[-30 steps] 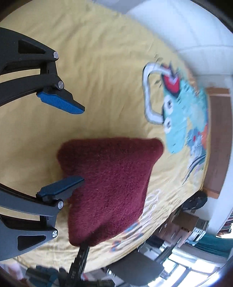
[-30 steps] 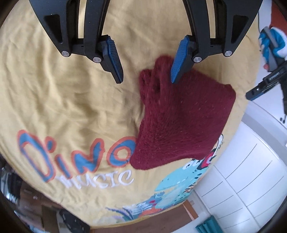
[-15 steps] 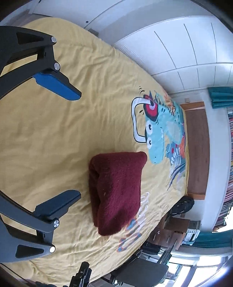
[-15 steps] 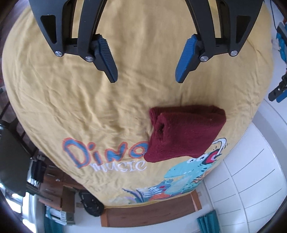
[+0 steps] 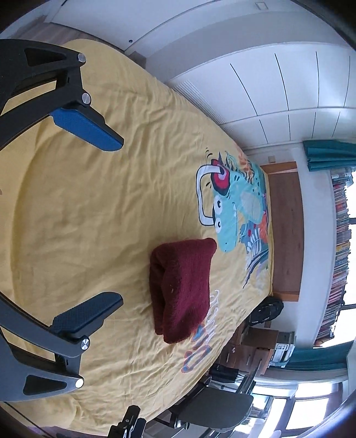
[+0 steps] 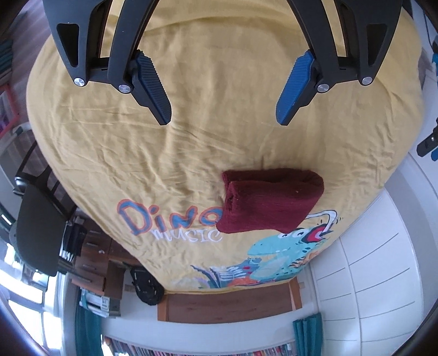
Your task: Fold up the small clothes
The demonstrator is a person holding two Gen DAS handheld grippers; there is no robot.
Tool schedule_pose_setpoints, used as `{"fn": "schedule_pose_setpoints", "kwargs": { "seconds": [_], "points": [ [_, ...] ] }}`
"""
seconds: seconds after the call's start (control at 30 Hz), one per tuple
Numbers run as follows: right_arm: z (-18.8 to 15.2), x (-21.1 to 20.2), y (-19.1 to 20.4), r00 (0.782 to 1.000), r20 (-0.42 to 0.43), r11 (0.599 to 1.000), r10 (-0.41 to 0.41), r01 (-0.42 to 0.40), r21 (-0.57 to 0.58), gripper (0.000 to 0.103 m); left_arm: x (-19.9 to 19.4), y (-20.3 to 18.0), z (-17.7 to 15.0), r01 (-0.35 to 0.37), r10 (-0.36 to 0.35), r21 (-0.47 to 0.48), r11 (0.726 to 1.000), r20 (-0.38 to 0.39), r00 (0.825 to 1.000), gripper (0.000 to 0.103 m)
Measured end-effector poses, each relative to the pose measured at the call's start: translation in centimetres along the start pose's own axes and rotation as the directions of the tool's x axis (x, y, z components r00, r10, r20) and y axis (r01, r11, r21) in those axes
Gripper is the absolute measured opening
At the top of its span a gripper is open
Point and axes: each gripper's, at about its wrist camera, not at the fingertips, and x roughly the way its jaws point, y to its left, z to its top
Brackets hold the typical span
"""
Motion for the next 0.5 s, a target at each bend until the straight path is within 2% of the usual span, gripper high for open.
{"fn": "schedule_pose_setpoints", "kwargs": {
  "seconds": [0.27, 0.37, 0.5],
  "points": [
    [-1.5, -2.9, 0.3, 0.998, 0.053, 0.999, -0.035, 0.034, 0.010, 0.083, -1.9, 1.0, -0.9, -0.052, 0.053, -0.015, 0.999, 0.039, 0.998, 0.102],
    [-1.8, -3.5, 0.3, 0.996, 0.070, 0.999, -0.053, 0.052, 0.008, 0.091, -2.6, 0.9, -1.2, -0.078, 0.078, -0.006, 0.997, 0.065, 0.995, 0.102],
    [-2.2, -4.4, 0.2, 0.993, 0.098, 0.997, -0.072, 0.072, 0.005, 0.091, -3.2, 0.9, -1.7, -0.085, 0.085, -0.009, 0.996, 0.087, 0.993, 0.102]
  ]
}}
